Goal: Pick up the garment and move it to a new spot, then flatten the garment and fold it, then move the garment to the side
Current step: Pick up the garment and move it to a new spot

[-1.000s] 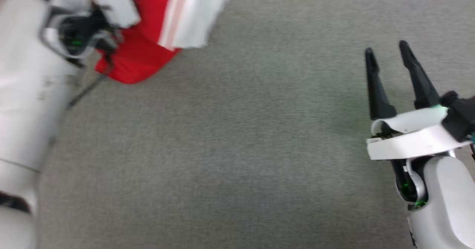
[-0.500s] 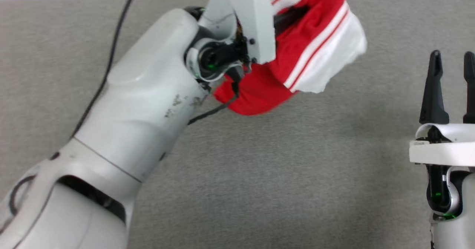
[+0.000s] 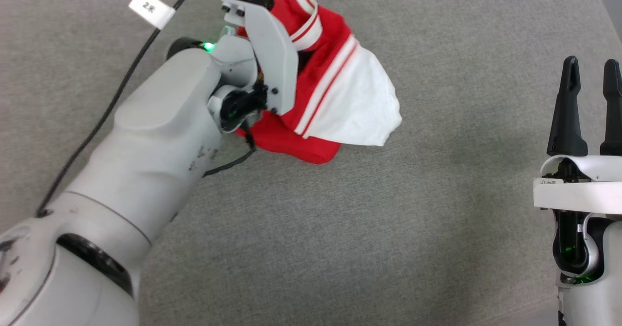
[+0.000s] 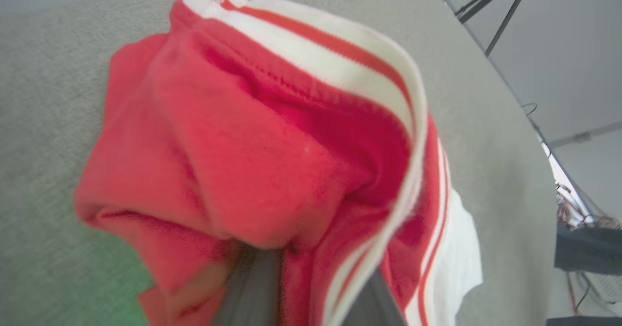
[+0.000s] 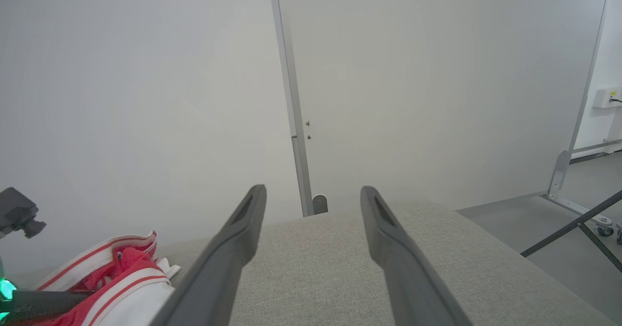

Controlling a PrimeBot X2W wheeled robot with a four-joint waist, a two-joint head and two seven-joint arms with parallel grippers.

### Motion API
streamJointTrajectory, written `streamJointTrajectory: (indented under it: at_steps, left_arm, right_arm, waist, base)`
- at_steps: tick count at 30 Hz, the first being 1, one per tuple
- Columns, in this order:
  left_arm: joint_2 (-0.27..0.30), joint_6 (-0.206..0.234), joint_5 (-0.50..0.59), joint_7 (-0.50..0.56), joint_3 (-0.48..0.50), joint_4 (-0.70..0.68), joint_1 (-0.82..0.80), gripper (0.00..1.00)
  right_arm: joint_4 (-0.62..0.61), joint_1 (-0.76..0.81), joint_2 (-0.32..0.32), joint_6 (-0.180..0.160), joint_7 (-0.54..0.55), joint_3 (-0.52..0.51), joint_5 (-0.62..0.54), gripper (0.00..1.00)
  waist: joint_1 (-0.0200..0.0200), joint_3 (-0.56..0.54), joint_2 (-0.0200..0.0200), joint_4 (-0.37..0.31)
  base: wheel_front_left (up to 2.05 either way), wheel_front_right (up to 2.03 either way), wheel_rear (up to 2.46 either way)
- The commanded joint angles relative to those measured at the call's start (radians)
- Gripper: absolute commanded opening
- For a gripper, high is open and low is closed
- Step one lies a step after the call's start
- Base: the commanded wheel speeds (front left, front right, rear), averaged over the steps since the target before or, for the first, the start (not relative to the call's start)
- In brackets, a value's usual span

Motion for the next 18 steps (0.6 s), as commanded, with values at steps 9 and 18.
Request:
streamJointTrajectory:
  at_steps: [9,18]
  left_arm:
    - [0.071,0.002,0.173,0.041,-0.241,0.031,0.004,0.00]
    - [0.129,0.003,0.249,0.159,-0.294,0.051,0.047,0.00]
  right_arm:
    - [0.006,-0.025,0.003,0.000,-0.004,0.022,0.024,1.00]
    - [0.010,-0.037,0.003,0.000,-0.004,0.054,0.040,1.00]
  waist:
    - [0.0000,0.034,0.0000,-0.035]
    - [0.0000,0.051,0.0000,-0.066]
  base:
    - [0.00,0.00,0.00]
    - [0.00,0.00,0.00]
